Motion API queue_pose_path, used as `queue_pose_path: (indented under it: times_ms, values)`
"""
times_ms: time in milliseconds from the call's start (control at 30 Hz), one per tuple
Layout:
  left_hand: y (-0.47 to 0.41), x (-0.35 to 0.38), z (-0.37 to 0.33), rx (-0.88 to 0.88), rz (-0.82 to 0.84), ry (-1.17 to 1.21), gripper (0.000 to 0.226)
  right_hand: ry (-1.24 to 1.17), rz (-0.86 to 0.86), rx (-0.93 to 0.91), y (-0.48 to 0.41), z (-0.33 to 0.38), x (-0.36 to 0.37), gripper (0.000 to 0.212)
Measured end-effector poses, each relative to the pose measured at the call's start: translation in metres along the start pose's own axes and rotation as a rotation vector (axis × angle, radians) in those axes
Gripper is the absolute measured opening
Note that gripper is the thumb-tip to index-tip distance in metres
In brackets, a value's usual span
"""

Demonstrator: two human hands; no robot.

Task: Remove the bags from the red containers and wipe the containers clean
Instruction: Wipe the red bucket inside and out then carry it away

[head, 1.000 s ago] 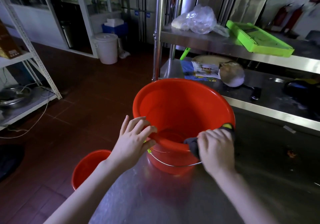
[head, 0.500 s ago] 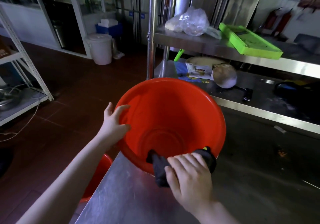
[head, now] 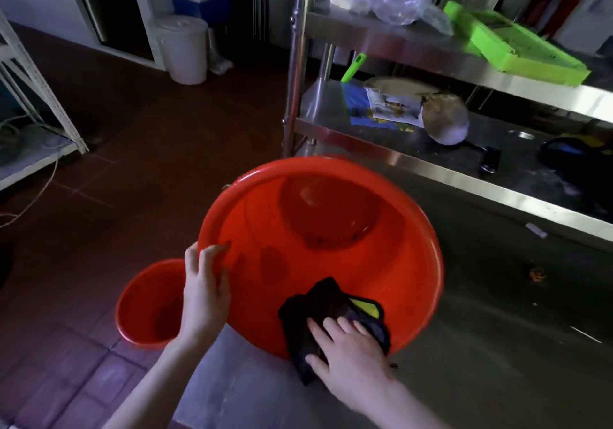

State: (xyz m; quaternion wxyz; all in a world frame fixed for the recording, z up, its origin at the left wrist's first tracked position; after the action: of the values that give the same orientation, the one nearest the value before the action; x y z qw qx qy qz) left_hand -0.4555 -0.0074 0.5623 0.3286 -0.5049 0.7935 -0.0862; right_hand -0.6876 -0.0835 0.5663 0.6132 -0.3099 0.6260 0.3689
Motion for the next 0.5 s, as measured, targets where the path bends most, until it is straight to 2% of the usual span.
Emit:
queue_pose_path:
  times_ms: [167, 367, 500]
  values:
    - [0.006, 0.030, 0.027, -0.105, 0.003, 0.027, 0.053, 0.148, -0.054, 0.071, -0.011, -0.005, 0.021, 0.062]
    - [0.005, 0.079, 0.066, -0.239, 0.081, 0.021, 0.034, 0.290, 0.041, 0.187, -0.046, -0.015, 0.042, 0.062]
    - [0.003, 0.098, 0.084, -0.250, 0.109, 0.027, 0.038, 0.298, 0.024, 0.226, -0.065, -0.021, 0.058, 0.056]
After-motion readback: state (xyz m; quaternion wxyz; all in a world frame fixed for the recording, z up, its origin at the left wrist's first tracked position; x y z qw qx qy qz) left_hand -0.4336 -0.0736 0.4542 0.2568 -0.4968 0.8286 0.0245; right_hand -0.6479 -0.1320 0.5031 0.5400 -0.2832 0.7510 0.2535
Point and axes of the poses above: each hand's wrist, its own y-axis away from the middle knuckle, its own x-axis out of the palm, z = x × y, the point moved 2 cm from there along -y, towards the middle knuckle, and after that the axes turned 9 degrees about -z, right-handed, at the moved point
